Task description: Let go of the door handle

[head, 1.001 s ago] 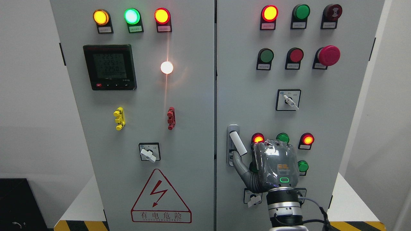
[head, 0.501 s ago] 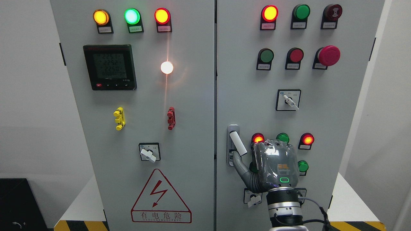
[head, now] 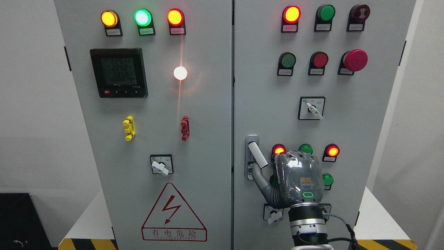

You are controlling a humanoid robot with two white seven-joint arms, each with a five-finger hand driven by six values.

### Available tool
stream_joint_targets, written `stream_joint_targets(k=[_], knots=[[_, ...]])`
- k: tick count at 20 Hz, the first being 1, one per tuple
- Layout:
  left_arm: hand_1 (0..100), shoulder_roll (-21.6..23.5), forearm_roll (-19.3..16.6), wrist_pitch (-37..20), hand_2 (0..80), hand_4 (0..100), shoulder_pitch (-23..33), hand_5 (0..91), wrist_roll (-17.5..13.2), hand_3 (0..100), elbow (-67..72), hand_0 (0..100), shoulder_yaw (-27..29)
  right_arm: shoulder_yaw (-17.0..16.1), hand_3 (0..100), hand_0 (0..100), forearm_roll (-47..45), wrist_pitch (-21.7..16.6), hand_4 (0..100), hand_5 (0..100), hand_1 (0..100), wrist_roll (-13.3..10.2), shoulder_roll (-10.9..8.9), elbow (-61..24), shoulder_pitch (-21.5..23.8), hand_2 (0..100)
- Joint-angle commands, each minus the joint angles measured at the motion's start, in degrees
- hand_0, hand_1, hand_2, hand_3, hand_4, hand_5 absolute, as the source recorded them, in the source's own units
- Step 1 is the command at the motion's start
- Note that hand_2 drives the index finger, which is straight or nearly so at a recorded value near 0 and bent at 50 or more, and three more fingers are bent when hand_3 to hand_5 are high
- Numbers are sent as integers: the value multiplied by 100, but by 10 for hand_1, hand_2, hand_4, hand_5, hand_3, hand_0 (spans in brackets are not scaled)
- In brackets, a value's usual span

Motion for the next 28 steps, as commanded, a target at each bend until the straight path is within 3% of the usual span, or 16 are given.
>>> stream_joint_targets(k=[1, 28], knots=[[556, 0, 0, 3, 0, 0, 105, 0, -3, 0, 0, 120, 0, -36, 1000, 530, 0, 0, 946, 922, 249, -4, 0, -13, 0, 948], [556, 0, 0, 3, 0, 0, 105, 0, -3, 0, 0, 120, 0, -115, 1000, 539, 0, 0, 936, 923, 240, -57, 0, -13, 0, 940]])
